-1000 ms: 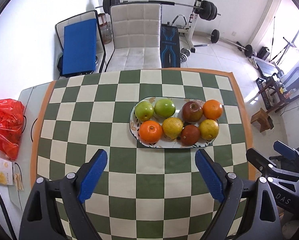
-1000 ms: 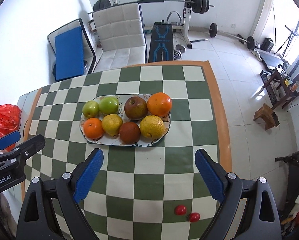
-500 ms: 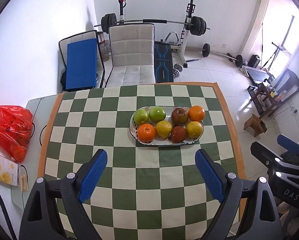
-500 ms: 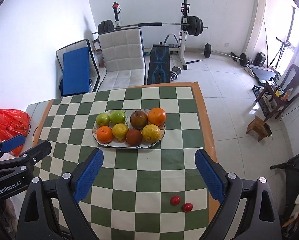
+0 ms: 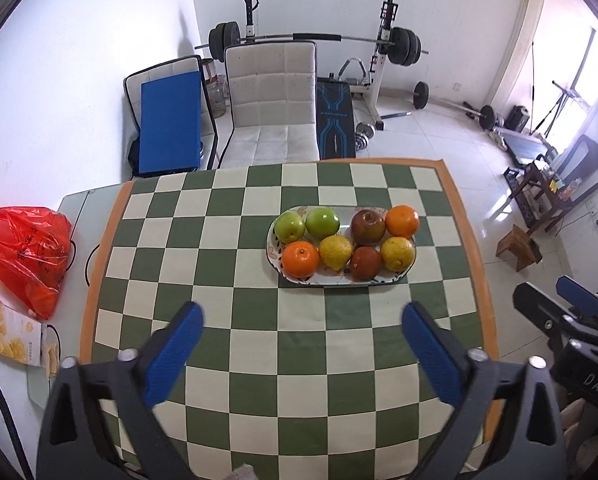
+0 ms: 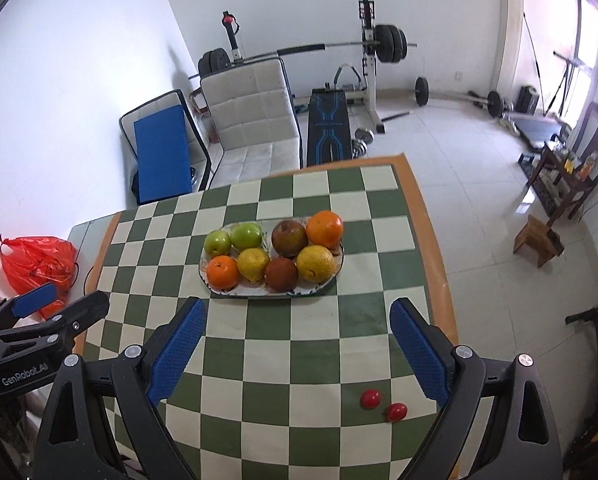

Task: Organize fruits
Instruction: 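Open both tools and pull them back from the plate, then grasp a cherry tomato with the right tool while the left tool grasps the other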

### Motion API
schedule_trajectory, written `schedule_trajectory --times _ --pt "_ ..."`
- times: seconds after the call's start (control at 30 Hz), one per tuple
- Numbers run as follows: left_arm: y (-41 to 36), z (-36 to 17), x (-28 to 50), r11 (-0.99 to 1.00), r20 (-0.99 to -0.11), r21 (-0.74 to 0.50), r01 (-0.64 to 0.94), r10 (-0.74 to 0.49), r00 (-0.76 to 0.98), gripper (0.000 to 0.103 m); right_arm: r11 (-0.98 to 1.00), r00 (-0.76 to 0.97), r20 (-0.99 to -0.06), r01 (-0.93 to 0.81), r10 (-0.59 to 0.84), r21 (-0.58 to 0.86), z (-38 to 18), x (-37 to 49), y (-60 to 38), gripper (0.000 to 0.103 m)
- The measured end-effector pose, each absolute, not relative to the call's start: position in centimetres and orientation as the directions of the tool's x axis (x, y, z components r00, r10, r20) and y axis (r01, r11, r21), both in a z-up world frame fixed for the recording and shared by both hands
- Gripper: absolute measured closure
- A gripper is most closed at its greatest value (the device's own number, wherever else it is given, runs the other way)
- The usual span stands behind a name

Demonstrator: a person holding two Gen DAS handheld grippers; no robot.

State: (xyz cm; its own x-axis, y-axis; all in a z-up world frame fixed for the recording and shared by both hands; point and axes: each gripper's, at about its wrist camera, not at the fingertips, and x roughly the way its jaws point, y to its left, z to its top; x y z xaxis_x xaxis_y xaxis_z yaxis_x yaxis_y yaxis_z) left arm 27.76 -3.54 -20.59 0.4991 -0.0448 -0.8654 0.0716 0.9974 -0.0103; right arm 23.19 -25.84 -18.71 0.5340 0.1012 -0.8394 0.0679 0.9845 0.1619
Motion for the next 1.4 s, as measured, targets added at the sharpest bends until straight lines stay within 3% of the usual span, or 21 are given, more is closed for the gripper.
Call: schedule_trajectory --times 0.23,0.3,0.37,0.63,0.67,0.87,0.97,1.03,1.2,1.33,1.4 --pt "-8.0 -27.3 29.2 0.983 -0.921 0.091 0.161 0.022 0.388 0.000 0.958 0.360 -0.931 0.245 0.053 0.149 -28.3 22.7 -32.5 0.008" --pt "-10.0 -29.9 29.4 0.973 -0.943 0.103 0.207 0.030 0.330 0.000 0.936 0.296 -0.952 0.310 0.071 0.167 -32.4 21.9 -34.8 0.017" --pt "-11.6 -32.2 29.4 0.964 -0.960 0.107 0.244 0.037 0.278 0.000 0.912 0.231 -0.968 0.366 0.101 0.182 -36.2 21.1 -36.6 0.033" --pt "-18.1 -41.8 29.4 0.909 -0.995 0.093 0.407 0.072 0.066 0.000 0.822 0.096 -0.965 0.507 0.243 0.258 -47.1 17.5 -39.4 0.062" --pt "-18.5 -42.5 29.2 0.906 -0.996 0.083 0.414 0.072 0.044 0.000 0.830 0.092 -0.968 0.500 0.235 0.249 -47.6 17.5 -39.3 0.070" --pt "-22.0 -44.2 27.8 0.873 -0.999 0.024 0.487 0.038 -0.019 0.000 0.846 0.139 -0.972 0.479 0.189 0.234 -46.7 15.7 -39.0 0.070" --pt "-24.7 -45.0 26.6 0.830 -0.999 -0.007 0.558 0.019 -0.041 0.011 0.823 0.152 -0.970 0.515 0.188 0.240 -46.1 14.4 -40.1 0.070" --pt "-26.5 -45.6 25.5 0.801 -0.998 -0.021 0.599 0.014 -0.054 0.026 0.810 0.151 -0.973 0.540 0.176 0.230 -45.9 13.4 -40.8 0.070" --pt "-29.6 -46.1 23.4 0.756 -0.997 -0.064 0.651 -0.025 -0.069 0.032 0.799 0.135 -0.979 0.565 0.156 0.205 -46.0 12.5 -41.7 0.070" --pt "-31.1 -46.1 22.0 0.726 -0.994 -0.106 0.680 -0.056 -0.095 0.056 0.791 0.130 -0.981 0.580 0.146 0.194 -46.1 12.3 -42.3 0.070" --pt "-31.6 -46.1 21.2 0.708 -0.993 -0.116 0.697 -0.064 -0.101 0.063 0.787 0.129 -0.981 0.585 0.146 0.194 -46.2 12.4 -42.2 0.070"
